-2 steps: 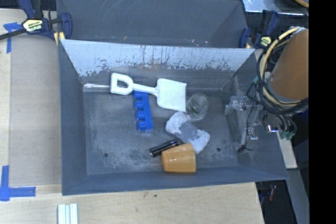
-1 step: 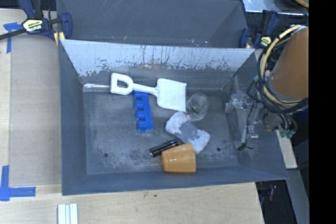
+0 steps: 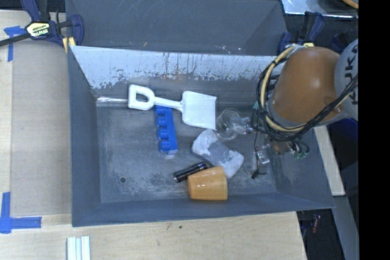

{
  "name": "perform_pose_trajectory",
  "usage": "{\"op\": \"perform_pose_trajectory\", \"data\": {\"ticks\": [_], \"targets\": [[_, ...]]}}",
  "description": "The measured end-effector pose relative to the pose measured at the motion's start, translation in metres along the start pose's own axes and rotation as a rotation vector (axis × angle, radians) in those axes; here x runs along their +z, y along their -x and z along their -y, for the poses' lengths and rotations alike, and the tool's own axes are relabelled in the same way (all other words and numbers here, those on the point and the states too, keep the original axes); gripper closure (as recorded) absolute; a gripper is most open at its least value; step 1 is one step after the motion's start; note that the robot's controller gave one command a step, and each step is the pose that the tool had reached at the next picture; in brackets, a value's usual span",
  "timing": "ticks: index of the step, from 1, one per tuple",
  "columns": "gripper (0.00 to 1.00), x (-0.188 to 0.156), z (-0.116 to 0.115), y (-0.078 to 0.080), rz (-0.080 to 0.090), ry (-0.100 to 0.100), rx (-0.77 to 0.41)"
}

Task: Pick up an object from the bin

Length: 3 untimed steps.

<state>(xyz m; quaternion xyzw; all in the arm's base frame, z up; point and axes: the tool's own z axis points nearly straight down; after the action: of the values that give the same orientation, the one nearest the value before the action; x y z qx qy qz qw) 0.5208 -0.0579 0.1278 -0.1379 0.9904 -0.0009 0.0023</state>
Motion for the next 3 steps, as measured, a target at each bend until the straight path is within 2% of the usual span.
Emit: {"op": "perform_pose_trajectory", "data": {"ticks": [1, 2, 3], "targets": [[0.00, -0.002, -0.016, 0.030, 0.004, -0.002, -0.208], [0.00, 0.016, -0.018, 0.017, -0.002, 0.001, -0.475], [0.00, 0.056, -0.014, 0.003, 0.014, -0.006, -0.514]]}}
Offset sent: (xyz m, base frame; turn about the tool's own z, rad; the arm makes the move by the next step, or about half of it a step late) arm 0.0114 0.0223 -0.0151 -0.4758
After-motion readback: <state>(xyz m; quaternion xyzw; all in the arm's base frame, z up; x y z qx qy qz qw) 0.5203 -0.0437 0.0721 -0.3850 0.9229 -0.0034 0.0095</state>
